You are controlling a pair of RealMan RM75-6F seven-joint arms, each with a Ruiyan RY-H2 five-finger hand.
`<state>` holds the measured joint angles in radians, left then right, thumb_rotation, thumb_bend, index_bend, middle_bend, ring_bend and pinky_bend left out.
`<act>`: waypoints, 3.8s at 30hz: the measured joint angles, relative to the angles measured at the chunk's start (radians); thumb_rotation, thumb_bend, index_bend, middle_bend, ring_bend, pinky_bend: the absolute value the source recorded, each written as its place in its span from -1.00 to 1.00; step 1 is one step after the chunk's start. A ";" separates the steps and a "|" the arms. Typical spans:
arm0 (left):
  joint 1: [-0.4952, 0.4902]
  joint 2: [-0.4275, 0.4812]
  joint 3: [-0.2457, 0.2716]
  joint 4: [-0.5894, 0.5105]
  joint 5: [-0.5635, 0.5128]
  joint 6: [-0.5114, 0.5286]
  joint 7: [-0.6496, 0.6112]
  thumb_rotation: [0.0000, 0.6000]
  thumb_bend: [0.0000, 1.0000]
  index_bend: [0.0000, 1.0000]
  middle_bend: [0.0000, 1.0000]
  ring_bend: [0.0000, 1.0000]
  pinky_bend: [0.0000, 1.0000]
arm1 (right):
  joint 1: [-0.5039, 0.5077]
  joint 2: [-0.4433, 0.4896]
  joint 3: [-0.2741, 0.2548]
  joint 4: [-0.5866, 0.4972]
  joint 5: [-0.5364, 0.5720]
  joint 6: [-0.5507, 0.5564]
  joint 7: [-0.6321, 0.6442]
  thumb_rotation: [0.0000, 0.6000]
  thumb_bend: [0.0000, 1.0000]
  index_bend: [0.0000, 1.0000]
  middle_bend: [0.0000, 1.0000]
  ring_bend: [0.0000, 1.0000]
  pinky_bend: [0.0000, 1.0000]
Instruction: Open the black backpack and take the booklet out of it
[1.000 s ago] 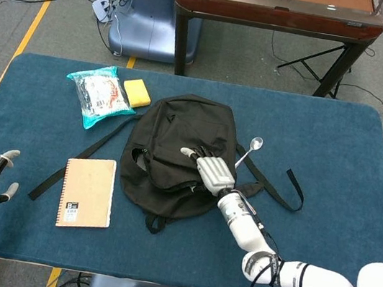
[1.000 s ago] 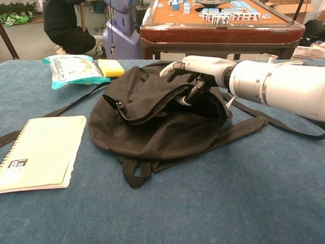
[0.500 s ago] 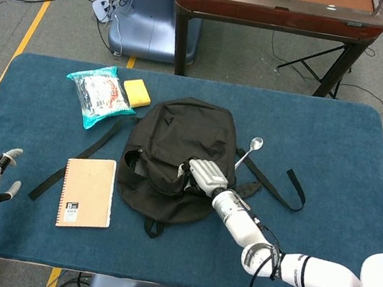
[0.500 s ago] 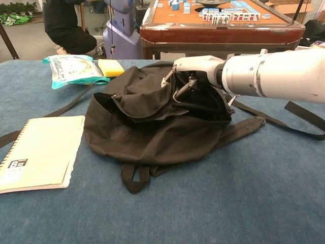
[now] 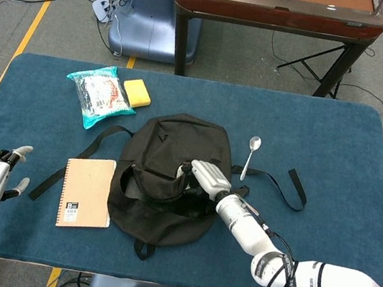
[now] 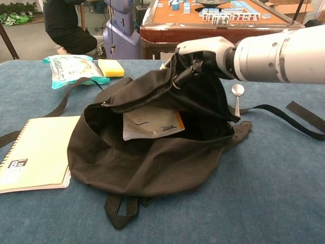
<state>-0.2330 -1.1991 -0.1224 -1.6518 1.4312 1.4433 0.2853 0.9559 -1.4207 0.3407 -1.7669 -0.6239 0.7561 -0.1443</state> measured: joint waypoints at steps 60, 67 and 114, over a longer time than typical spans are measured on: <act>-0.521 -0.604 -0.035 0.453 -0.022 -0.474 0.239 1.00 -0.46 -0.55 -0.30 -0.40 -0.16 | 0.035 -0.351 0.159 0.451 -0.003 0.210 0.065 1.00 0.63 0.40 -0.36 -0.63 -0.41; -0.535 -0.651 -0.050 0.512 -0.070 -0.479 0.274 1.00 -0.46 -0.50 -0.30 -0.39 -0.16 | 0.026 -0.349 0.165 0.446 -0.003 0.201 0.068 1.00 0.63 0.40 -0.37 -0.63 -0.41; -0.425 -0.475 -0.028 0.438 0.148 0.059 -0.336 1.00 -0.06 0.54 0.60 0.29 0.38 | -0.024 -0.315 0.167 0.459 -0.038 0.128 0.137 1.00 0.59 0.39 -0.37 -0.63 -0.41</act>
<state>-0.6581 -1.6740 -0.1504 -1.2142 1.5790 1.5024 -0.0510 0.9324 -1.7353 0.5081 -1.3077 -0.6617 0.8844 -0.0075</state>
